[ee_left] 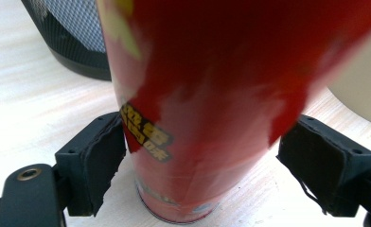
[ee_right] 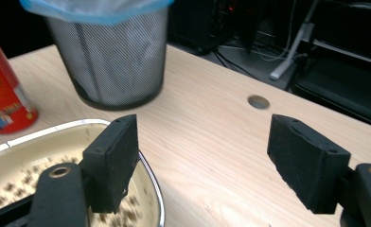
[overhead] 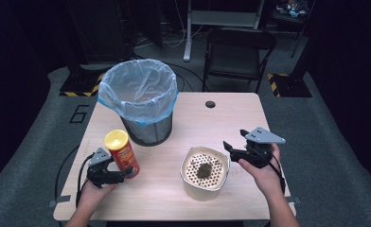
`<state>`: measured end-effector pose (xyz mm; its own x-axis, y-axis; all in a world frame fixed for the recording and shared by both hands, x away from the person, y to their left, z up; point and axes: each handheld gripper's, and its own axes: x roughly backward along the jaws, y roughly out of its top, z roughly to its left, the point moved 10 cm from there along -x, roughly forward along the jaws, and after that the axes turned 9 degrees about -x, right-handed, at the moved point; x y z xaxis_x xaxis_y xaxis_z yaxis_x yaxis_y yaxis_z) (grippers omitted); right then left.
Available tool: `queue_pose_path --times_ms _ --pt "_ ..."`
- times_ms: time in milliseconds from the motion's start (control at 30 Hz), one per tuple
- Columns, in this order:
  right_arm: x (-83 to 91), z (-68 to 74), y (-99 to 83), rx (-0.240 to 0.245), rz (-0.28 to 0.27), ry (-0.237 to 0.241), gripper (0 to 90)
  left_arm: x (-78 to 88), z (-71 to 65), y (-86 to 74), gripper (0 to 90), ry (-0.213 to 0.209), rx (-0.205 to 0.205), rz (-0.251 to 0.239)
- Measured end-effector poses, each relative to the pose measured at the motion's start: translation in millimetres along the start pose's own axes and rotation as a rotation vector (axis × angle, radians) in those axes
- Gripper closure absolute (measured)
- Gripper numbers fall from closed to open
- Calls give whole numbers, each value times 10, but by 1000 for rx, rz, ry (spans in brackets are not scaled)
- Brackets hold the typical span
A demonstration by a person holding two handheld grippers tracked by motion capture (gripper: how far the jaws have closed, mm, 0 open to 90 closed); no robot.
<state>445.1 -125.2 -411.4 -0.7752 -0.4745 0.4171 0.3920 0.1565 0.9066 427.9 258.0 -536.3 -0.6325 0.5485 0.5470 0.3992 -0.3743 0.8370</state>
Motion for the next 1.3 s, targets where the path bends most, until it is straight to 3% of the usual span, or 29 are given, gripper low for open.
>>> queue_pose_path --times_ms 67,167,233,367,467,533,600,700,733,833,867,1000,1300 --pt "34 -43 -64 -12 2 -10 251 -49 39 -18 178 10 14 0" --pt "63 -92 -139 -11 12 -31 251 -53 55 -30 203 9 4 6" --pt "102 -165 -259 8 27 -73 251 -57 53 -23 213 17 -10 1" --pt "132 -229 -366 7 28 -95 251 -47 51 -16 227 31 -23 1" --pt "120 -327 -537 -30 27 -115 258 -4 57 12 235 69 -43 0" --pt "104 -384 -617 -37 34 -138 258 7 59 16 236 68 -42 0" --pt "87 -441 -667 -50 31 -153 258 30 46 44 236 65 -10 -16" --pt "73 -486 -708 -79 25 -153 258 65 46 60 236 68 -30 -8" --pt "59 -533 -768 -106 23 -152 258 90 23 88 236 66 -24 -13" --pt "42 -563 -826 -123 25 -147 260 158 4 141 236 59 -43 -7" --pt "26 -588 -905 -141 35 -151 262 194 -37 188 237 35 -14 -13" --pt "-4 -622 -1045 -134 64 -173 264 267 -81 287 237 17 -18 -8" --pt "-60 -602 -1132 -92 82 -181 264 449 -181 591 237 -18 -19 -4"
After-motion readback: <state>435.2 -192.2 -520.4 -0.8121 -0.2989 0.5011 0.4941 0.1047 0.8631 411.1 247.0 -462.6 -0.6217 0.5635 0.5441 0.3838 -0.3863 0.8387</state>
